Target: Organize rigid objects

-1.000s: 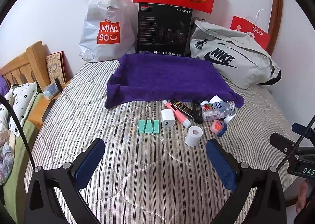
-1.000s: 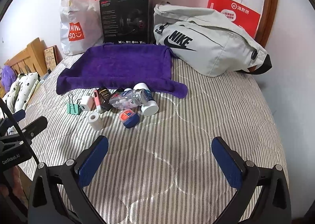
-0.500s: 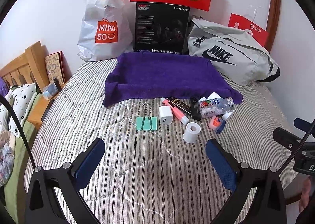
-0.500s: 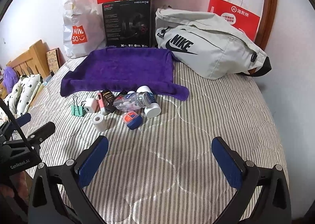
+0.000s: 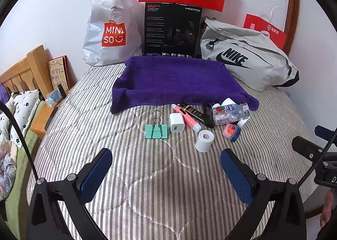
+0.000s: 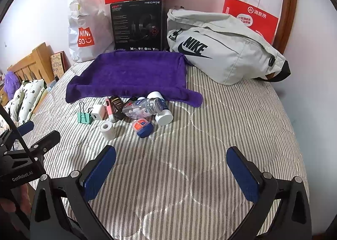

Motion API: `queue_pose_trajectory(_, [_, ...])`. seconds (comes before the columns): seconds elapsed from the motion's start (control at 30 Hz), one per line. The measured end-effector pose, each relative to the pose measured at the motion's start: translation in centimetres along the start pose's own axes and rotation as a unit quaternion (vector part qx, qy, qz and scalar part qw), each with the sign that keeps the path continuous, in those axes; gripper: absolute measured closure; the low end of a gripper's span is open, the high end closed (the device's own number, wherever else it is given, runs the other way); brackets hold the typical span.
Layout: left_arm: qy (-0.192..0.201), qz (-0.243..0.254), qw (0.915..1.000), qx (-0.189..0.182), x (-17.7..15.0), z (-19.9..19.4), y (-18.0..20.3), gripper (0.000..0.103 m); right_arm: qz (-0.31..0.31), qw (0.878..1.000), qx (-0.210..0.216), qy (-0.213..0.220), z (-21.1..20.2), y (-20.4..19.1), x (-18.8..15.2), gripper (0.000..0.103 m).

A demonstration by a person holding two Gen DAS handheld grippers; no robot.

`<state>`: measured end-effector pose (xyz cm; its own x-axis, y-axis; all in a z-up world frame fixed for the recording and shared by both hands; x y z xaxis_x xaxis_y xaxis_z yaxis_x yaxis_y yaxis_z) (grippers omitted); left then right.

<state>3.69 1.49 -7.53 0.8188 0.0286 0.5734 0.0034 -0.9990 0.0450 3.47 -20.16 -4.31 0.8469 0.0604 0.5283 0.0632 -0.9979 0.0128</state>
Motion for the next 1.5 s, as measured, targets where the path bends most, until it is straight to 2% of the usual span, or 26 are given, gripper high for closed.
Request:
queue_pose_trajectory(1.03, [0.002, 0.003, 1.0000, 0.003, 0.0, -0.6, -0.4, 0.000, 0.007, 1.000, -0.001, -0.001, 0.0, 0.4, 0.1, 0.000])
queue_pose_trajectory(1.5, [-0.015, -0.003, 0.9998, 0.010, 1.3, 1.0, -1.2, 0.000, 0.015, 1.000, 0.008, 0.002, -0.1, 0.9, 1.4, 0.000])
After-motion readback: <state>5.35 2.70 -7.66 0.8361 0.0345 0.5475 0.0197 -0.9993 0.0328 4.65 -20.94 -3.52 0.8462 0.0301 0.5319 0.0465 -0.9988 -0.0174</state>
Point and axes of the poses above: each gripper's, at about its wrist camera, not at the fingertips, and z roughly the way its jaws point, y to its right, x to its top, the point moved 9 cm from there along z, roughly the way its jaws point, and after that the axes turned 9 degrees about -y, right-handed, at the moved point
